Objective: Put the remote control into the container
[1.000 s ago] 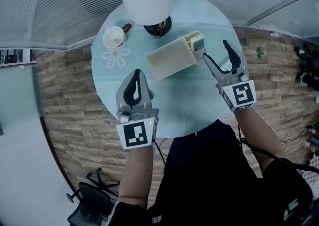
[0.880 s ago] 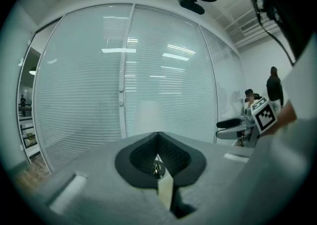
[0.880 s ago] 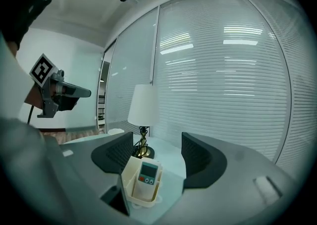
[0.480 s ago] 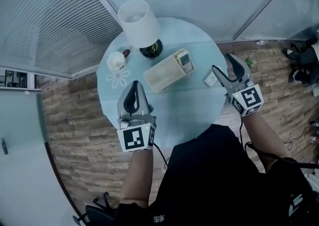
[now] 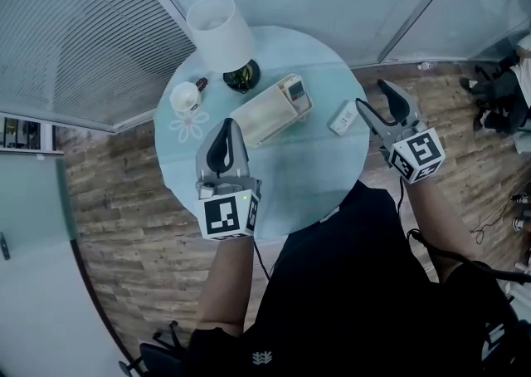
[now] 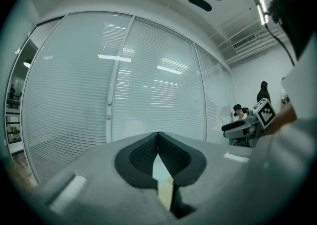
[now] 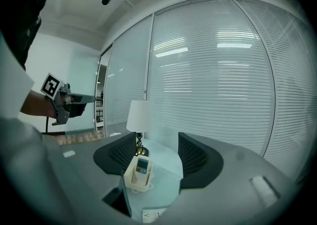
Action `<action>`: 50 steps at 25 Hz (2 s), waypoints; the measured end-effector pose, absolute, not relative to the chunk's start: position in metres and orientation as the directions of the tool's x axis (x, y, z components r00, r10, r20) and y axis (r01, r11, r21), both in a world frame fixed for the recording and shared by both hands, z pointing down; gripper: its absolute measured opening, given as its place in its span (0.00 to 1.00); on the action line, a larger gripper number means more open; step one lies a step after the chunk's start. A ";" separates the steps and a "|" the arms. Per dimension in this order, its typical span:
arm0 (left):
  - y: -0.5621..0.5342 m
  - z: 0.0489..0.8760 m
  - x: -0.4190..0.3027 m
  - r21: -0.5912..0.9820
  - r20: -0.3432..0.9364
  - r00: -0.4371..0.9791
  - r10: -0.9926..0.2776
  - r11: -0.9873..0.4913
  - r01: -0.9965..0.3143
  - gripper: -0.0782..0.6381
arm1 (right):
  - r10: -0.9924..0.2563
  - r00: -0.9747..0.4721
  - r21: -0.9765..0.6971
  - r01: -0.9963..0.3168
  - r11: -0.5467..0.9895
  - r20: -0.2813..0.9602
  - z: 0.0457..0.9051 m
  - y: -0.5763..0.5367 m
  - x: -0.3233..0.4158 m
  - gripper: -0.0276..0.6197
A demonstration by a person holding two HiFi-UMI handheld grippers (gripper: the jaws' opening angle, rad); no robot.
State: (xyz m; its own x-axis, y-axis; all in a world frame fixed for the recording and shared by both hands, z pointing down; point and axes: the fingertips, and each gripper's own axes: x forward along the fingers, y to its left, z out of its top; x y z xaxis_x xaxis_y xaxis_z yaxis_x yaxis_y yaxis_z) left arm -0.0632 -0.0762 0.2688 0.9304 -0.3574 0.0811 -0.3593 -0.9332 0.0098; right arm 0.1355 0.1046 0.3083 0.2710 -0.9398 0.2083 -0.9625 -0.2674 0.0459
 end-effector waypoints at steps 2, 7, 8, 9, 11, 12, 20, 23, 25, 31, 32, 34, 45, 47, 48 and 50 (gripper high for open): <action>-0.072 0.268 -0.061 0.002 0.095 0.924 -0.369 -0.929 -0.371 0.11 | -0.948 0.233 0.035 -0.972 -0.231 0.217 0.313 0.102 0.136 0.46; -0.065 0.263 -0.043 0.006 0.064 0.899 -0.434 -0.901 -0.435 0.11 | -0.966 0.137 0.017 -0.990 -0.137 0.221 0.326 0.097 0.156 0.46; -0.063 0.263 -0.039 0.006 0.060 0.890 -0.453 -0.891 -0.454 0.11 | -0.969 0.108 0.018 -0.994 -0.107 0.222 0.327 0.095 0.160 0.46; -0.059 0.262 -0.037 0.006 0.065 0.877 -0.475 -0.879 -0.477 0.11 | -0.972 0.074 0.019 -0.997 -0.072 0.224 0.328 0.092 0.164 0.46; -0.049 0.259 -0.030 0.000 0.078 0.852 -0.518 -0.854 -0.520 0.11 | -0.973 0.008 0.021 -1.000 -0.003 0.229 0.330 0.087 0.174 0.46; -0.044 0.257 -0.025 -0.007 0.079 0.840 -0.537 -0.843 -0.538 0.11 | -0.973 -0.021 0.022 -0.999 0.027 0.229 0.331 0.085 0.179 0.46; -0.015 0.267 -0.002 -0.053 0.108 0.715 -0.691 -0.722 -0.690 0.11 | -0.920 -0.298 0.017 -0.950 0.312 0.253 0.352 0.072 0.202 0.46; -0.002 0.276 0.002 -0.059 0.119 0.667 -0.736 -0.676 -0.735 0.11 | -0.875 -0.402 -0.005 -0.909 0.416 0.269 0.370 0.074 0.198 0.46; 0.006 0.284 0.004 -0.058 0.130 0.638 -0.759 -0.648 -0.760 0.11 | -0.842 -0.461 -0.022 -0.880 0.474 0.282 0.382 0.077 0.193 0.46; 0.028 0.306 0.009 -0.034 0.171 0.570 -0.804 -0.583 -0.812 0.11 | -0.778 -0.553 -0.066 -0.825 0.562 0.299 0.406 0.082 0.185 0.45; 0.031 0.306 0.011 -0.033 0.172 0.565 -0.807 -0.578 -0.815 0.11 | -0.772 -0.563 -0.068 -0.818 0.571 0.296 0.405 0.083 0.185 0.45; 0.038 0.300 0.013 -0.038 0.165 0.556 -0.815 -0.569 -0.822 0.11 | -0.765 -0.577 -0.067 -0.809 0.584 0.287 0.401 0.085 0.184 0.45; 0.077 0.275 -0.017 -0.039 0.113 0.527 -0.842 -0.534 -0.845 0.11 | -0.750 -0.595 -0.045 -0.791 0.610 0.290 0.379 0.114 0.159 0.44; 0.086 0.276 -0.024 -0.022 0.110 0.520 -0.847 -0.525 -0.851 0.11 | -0.752 -0.586 -0.031 -0.795 0.606 0.302 0.375 0.121 0.155 0.44; 0.091 0.276 -0.027 -0.017 0.109 0.519 -0.848 -0.523 -0.852 0.11 | -0.753 -0.583 -0.027 -0.796 0.605 0.304 0.373 0.125 0.154 0.43; 0.102 0.280 -0.028 -0.011 0.113 0.521 -0.846 -0.525 -0.851 0.11 | -0.753 -0.582 -0.021 -0.795 0.606 0.308 0.371 0.134 0.153 0.43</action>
State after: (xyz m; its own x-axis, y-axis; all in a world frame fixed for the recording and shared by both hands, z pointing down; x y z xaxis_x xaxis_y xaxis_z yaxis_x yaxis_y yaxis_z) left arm -0.0283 0.1016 0.2802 0.5206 -0.8463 0.1132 -0.8510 -0.5250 -0.0114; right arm 0.1528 0.1339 0.3711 -0.5817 -0.7530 0.3077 -0.7953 0.6058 -0.0211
